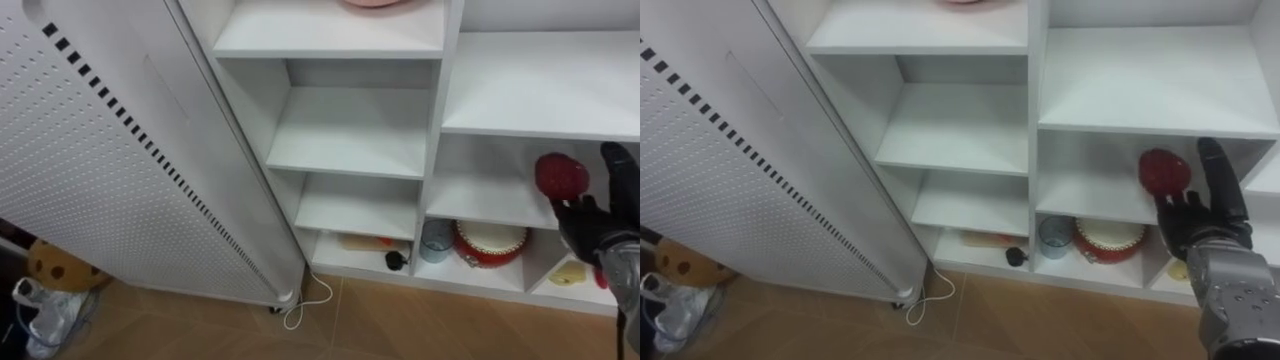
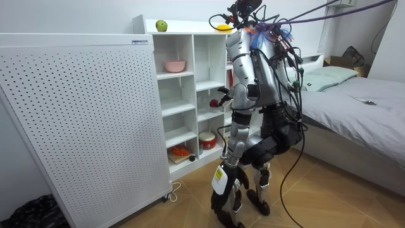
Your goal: Arrange fruit in the closet
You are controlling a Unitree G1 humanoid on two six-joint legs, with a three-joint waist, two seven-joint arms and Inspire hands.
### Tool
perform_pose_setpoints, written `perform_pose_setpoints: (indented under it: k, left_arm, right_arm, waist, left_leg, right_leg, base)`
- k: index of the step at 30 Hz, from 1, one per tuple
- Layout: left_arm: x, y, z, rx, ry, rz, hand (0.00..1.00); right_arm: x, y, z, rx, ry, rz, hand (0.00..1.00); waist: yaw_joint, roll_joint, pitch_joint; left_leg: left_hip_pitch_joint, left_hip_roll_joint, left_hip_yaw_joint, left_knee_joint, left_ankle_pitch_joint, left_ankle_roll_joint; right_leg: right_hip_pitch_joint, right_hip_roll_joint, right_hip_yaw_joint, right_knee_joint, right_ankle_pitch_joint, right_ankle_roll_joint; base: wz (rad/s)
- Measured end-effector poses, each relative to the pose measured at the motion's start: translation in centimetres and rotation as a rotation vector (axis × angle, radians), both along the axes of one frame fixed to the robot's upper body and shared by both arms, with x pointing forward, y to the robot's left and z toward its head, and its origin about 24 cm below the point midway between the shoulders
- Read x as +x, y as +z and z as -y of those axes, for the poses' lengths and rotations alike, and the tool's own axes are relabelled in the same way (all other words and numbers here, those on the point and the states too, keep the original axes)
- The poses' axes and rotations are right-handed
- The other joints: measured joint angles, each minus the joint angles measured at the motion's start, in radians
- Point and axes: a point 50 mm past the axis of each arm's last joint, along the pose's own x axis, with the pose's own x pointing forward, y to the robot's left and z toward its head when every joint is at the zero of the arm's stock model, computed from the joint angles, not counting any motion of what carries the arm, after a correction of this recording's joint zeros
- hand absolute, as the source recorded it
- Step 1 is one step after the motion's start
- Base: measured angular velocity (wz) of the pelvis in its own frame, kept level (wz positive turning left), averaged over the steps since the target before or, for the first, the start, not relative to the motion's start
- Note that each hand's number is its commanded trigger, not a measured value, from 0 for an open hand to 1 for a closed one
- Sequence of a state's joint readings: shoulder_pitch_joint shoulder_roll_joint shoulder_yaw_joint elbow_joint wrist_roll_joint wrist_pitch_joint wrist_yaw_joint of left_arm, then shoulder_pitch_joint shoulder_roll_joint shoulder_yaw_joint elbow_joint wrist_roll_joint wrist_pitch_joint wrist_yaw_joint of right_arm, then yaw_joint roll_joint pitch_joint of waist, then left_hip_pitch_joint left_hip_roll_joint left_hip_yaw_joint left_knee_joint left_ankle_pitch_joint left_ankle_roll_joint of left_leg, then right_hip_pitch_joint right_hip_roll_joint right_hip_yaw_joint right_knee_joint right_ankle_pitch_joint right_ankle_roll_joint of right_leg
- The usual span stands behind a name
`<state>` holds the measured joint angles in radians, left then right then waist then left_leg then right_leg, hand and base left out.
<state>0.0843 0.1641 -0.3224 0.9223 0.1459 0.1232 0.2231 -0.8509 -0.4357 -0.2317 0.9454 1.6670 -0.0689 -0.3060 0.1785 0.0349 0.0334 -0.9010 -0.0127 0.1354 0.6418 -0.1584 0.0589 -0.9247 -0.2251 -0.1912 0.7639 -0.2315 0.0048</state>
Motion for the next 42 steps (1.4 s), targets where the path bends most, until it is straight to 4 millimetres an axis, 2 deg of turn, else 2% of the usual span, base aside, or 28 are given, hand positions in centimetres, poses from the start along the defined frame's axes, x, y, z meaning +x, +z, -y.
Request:
perform_pose_setpoints:
  k: [26, 30, 32, 34, 38, 39, 40, 42]
  left_arm:
    - [-0.8, -0.3, 0.3, -0.016, -0.010, -0.026, 0.00]
    - [-1.0, -0.3, 0.4, -0.039, -0.014, -0.042, 0.00]
    - [-1.2, -0.4, 0.4, -0.051, -0.015, -0.059, 0.00]
    - [-1.7, -0.6, 0.0, -0.050, -0.009, -0.089, 0.00]
    - [-1.9, -0.7, -1.0, -0.056, 0.050, -0.103, 0.00]
    - [-2.1, -0.7, -1.3, -0.055, 0.069, -0.106, 0.00]
    - [-2.4, -0.7, -1.6, -0.054, 0.089, -0.110, 0.00]
    - [-3.0, -0.8, -2.3, -0.048, 0.127, -0.116, 0.00]
  right_arm:
    - [-0.3, -1.5, 0.2, 0.006, -0.003, -0.039, 0.00]
    - [-1.3, -4.0, 0.8, 0.005, -0.020, -0.086, 0.00]
    - [-2.4, -6.1, 1.3, 0.001, -0.034, -0.131, 0.00]
    - [-4.4, -9.8, 1.7, 0.003, -0.046, -0.238, 0.00]
    - [-8.0, -14.2, 2.4, -0.001, -0.056, -0.364, 0.00]
    - [-9.7, -15.8, 2.7, -0.016, -0.058, -0.418, 0.00]
    - [-11.3, -17.2, 2.8, -0.023, -0.055, -0.468, 0.00]
    - [-12.8, -18.8, 2.3, -0.019, -0.042, -0.528, 0.00]
  waist:
    - [0.005, 0.003, 0.0011]
    - [0.018, 0.013, 0.0036]
    - [0.021, 0.026, 0.0103]
    - [0.024, 0.032, 0.0113]
    - [0.017, 0.035, 0.0107]
    - [0.012, 0.035, 0.0107]
    - [0.004, 0.035, 0.0102]
    - [-0.014, 0.031, 0.0093]
  left_leg:
    - [0.033, 0.000, -0.002, 0.003, -0.003, 0.000]
    - [0.101, 0.004, -0.011, -0.018, -0.010, -0.005]
    - [0.155, 0.007, -0.015, -0.039, -0.010, -0.006]
    - [0.226, 0.007, -0.021, -0.077, -0.009, -0.007]
    - [0.290, 0.003, -0.028, -0.120, -0.007, -0.010]
    - [0.322, 0.001, -0.030, -0.132, -0.007, -0.010]
    - [0.355, 0.000, -0.032, -0.149, -0.008, -0.009]
    - [0.401, 0.000, -0.032, -0.177, -0.008, -0.010]
  right_leg:
    - [0.038, 0.002, -0.004, -0.003, -0.001, 0.001]
    - [0.115, 0.018, -0.006, -0.043, -0.002, 0.001]
    - [0.179, 0.027, -0.012, -0.075, 0.003, 0.007]
    - [0.253, 0.041, -0.010, -0.123, 0.008, 0.014]
    - [0.321, 0.047, -0.016, -0.167, 0.016, 0.023]
    - [0.355, 0.046, -0.021, -0.180, 0.018, 0.020]
    - [0.391, 0.045, -0.029, -0.196, 0.014, 0.022]
    - [0.433, 0.046, -0.032, -0.218, 0.011, 0.025]
  base:
    - [0.00]
    - [-0.04]
    - [0.03]
    - [-0.04]
    - [0.00]
    - [0.10]
    - [0.11]
    - [0.01]
